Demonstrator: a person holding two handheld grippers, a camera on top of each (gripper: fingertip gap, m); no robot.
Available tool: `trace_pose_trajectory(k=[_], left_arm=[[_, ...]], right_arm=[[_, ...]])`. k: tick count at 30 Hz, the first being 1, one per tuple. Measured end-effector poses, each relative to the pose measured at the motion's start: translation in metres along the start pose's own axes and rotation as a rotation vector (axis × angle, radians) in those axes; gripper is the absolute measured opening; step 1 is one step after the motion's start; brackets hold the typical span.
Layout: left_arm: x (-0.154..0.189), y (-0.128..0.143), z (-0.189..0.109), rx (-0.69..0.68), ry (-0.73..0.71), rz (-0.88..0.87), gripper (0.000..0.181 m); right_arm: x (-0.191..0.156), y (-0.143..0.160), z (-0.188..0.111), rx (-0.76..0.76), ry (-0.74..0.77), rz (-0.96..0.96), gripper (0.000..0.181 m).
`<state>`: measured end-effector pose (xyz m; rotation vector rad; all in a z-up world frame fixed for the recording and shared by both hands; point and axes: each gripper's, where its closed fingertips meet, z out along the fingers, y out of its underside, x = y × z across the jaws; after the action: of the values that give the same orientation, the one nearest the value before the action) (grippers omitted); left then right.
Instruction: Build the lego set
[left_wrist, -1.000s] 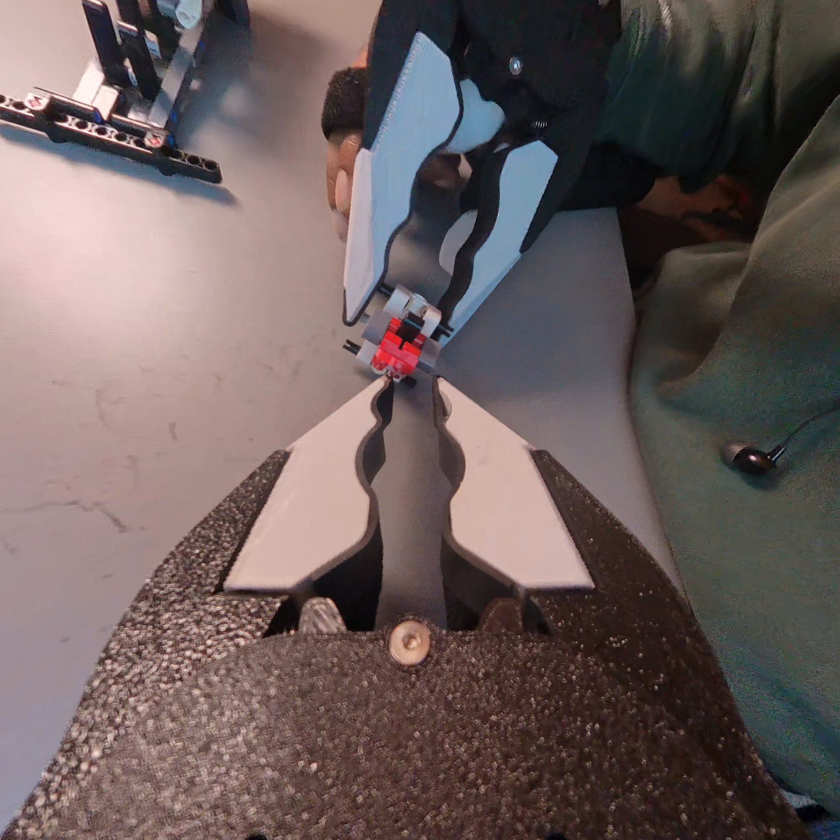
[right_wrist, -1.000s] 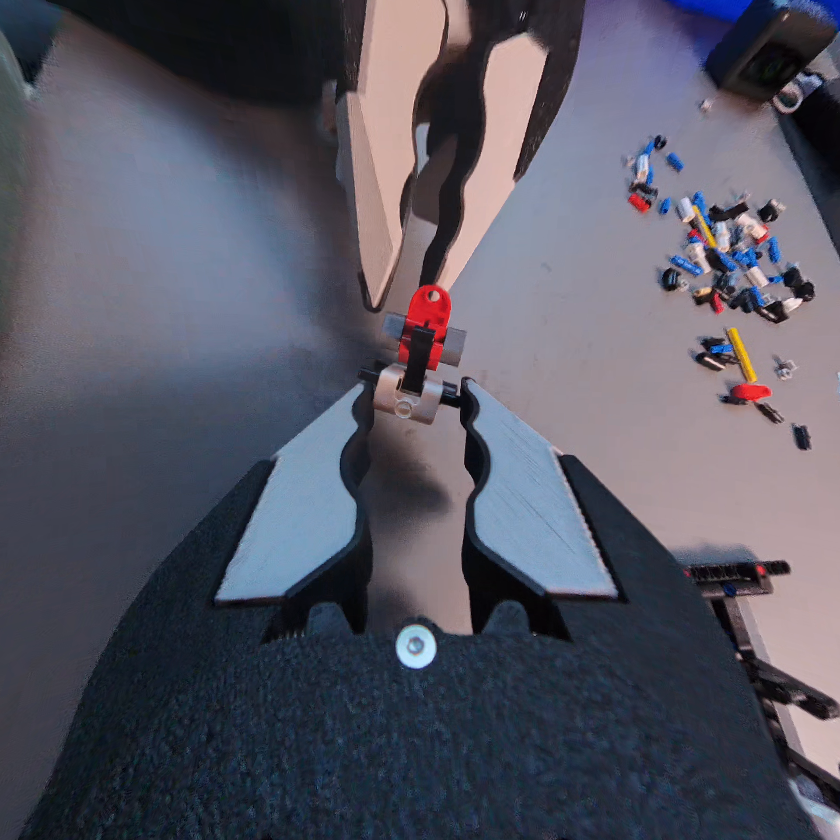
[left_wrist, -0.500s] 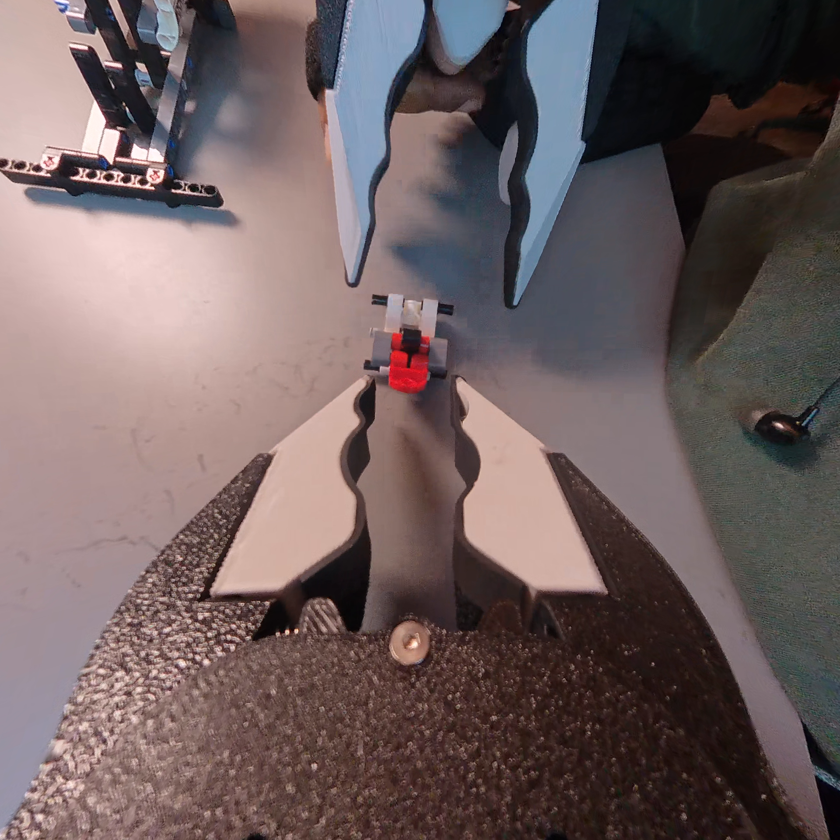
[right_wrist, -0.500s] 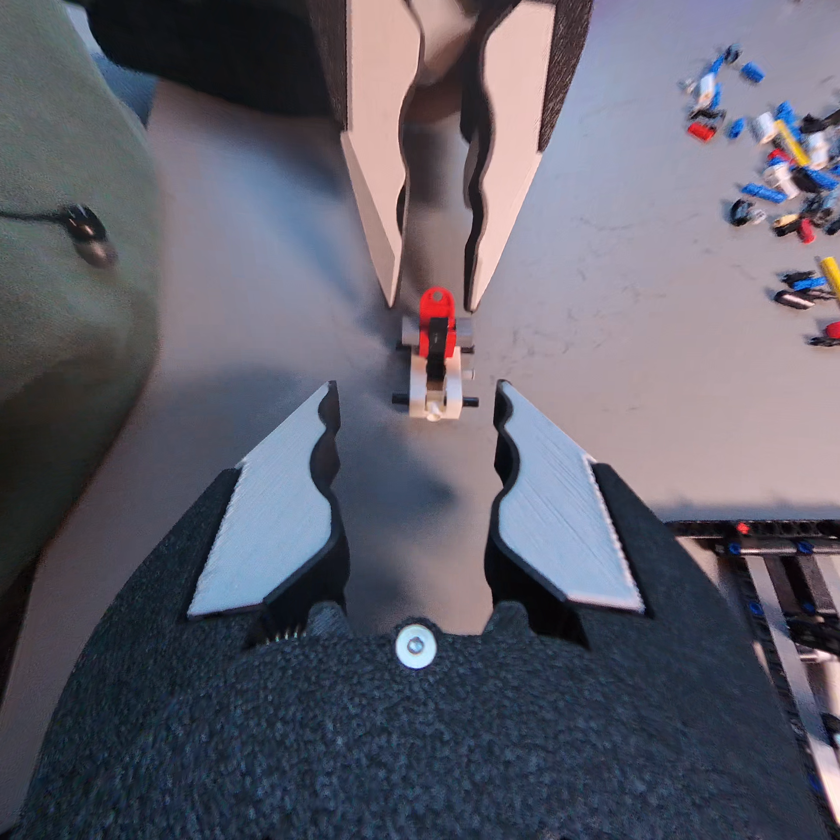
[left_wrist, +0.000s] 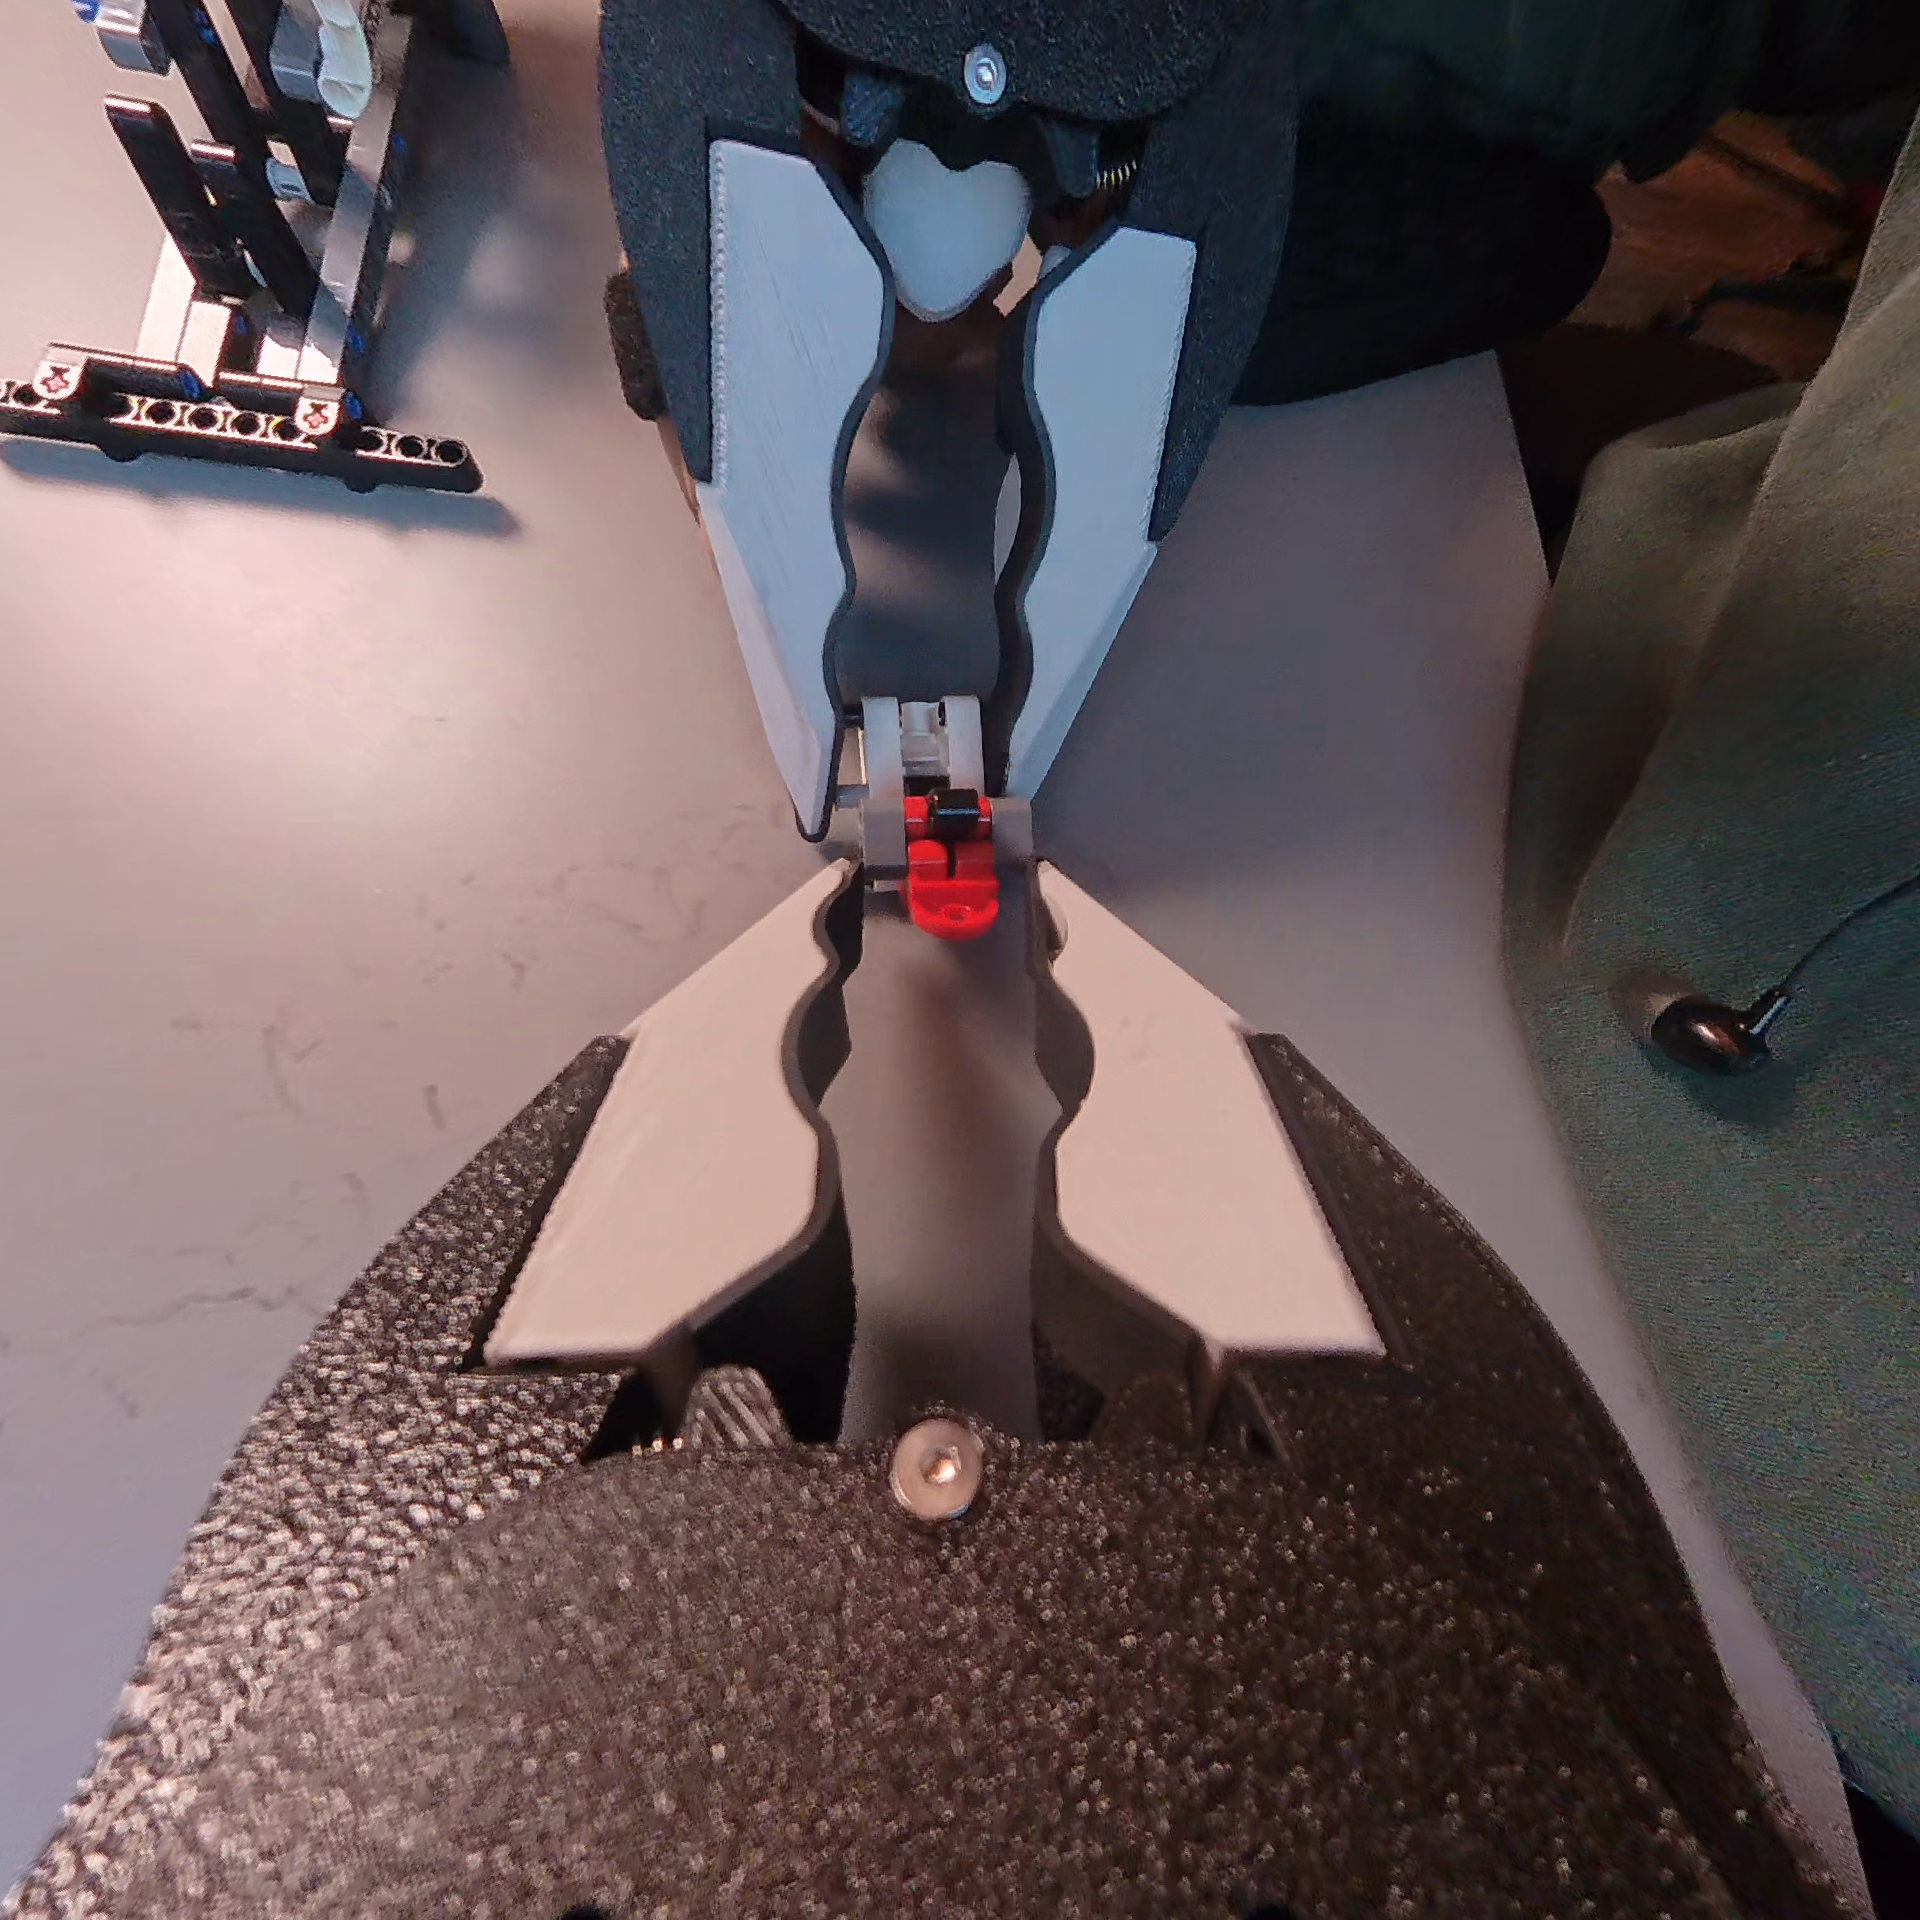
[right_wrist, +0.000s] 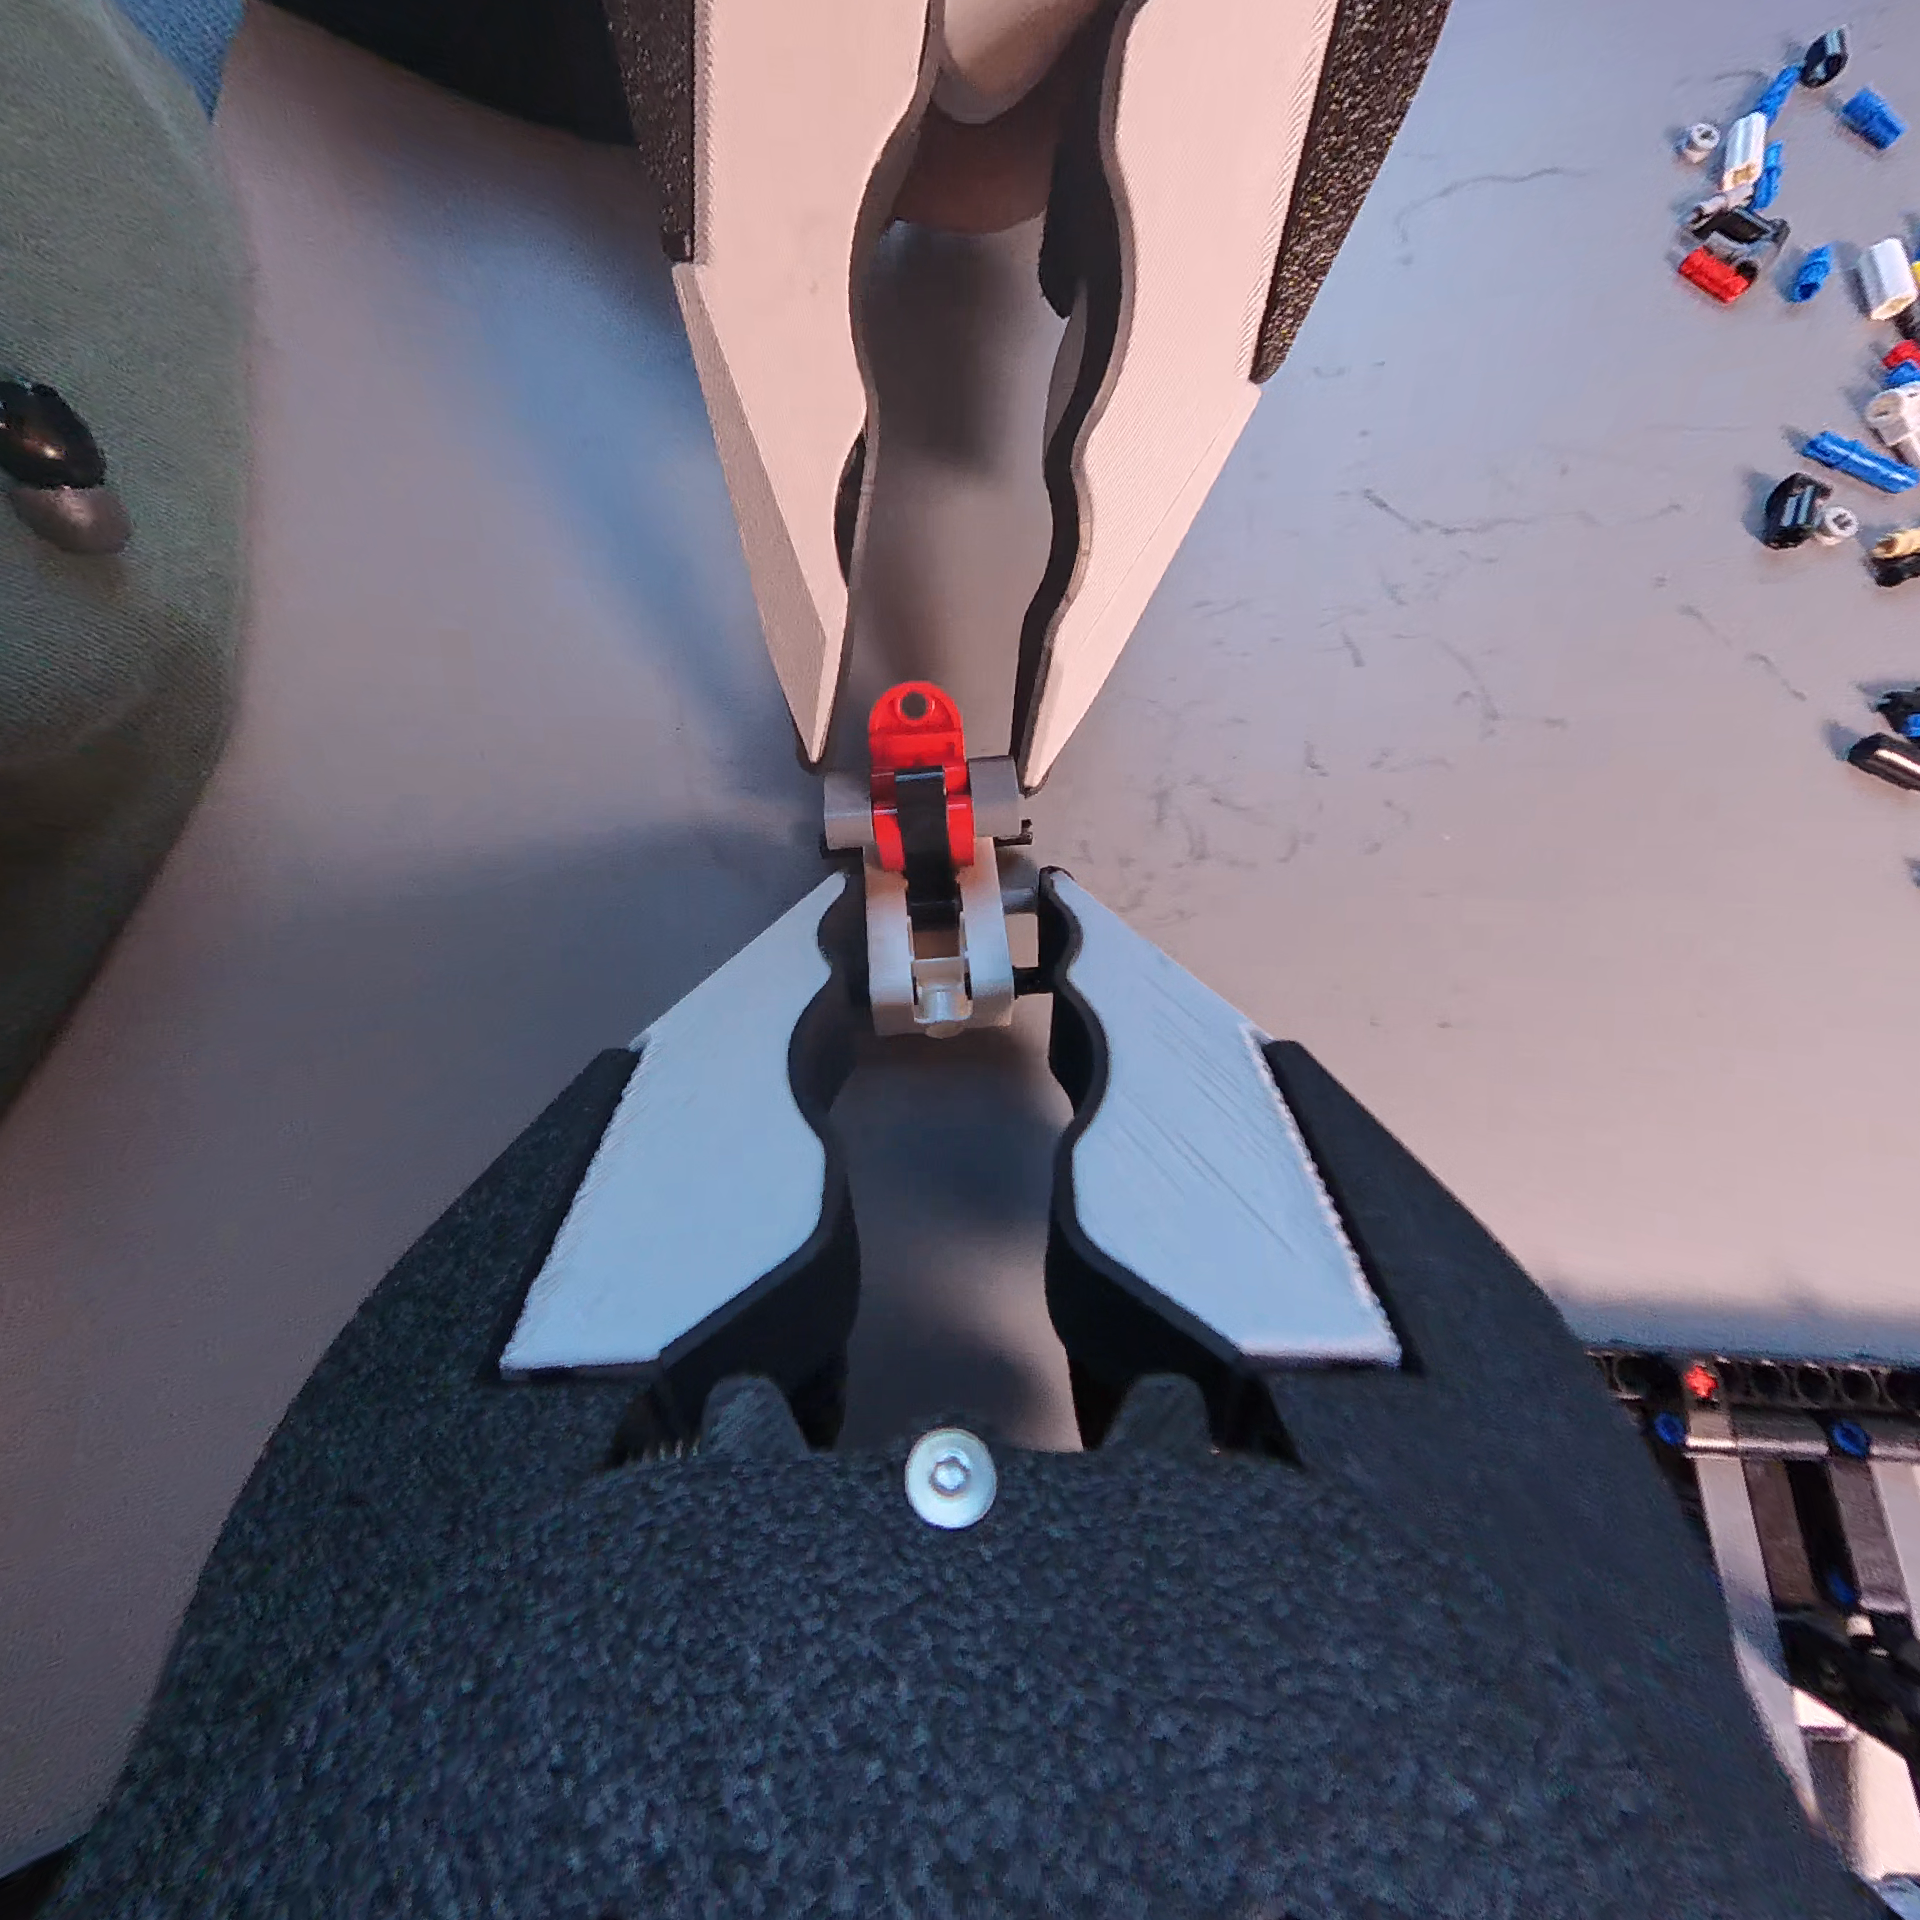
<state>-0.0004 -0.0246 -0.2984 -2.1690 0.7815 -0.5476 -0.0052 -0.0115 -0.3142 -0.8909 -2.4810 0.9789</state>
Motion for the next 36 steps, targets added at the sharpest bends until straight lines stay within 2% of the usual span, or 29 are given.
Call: trace_pose_trajectory(k=[4, 29, 34, 36], left_arm=[[-0.001, -0.001, 0.0, 0.012, 0.004, -0.005, 0.025], [0.004, -0.006, -0.003, 0.078, 0.084, -0.067, 0.025], [0.011, -0.002, -0.001, 0.047, 0.113, -0.037, 0.025], [0.01, -0.001, -0.001, 0.047, 0.101, -0.033, 0.025]], right_arm=[[-0.001, 0.0, 0.0, 0.019, 0.016, -0.01, 0.032], [-0.005, -0.002, 0.0, 0.041, 0.04, -0.041, 0.032], [-0.008, -0.003, 0.0, 0.053, 0.012, -0.042, 0.046], [-0.01, -0.003, -0.001, 0.053, -0.005, -0.04, 0.037]])
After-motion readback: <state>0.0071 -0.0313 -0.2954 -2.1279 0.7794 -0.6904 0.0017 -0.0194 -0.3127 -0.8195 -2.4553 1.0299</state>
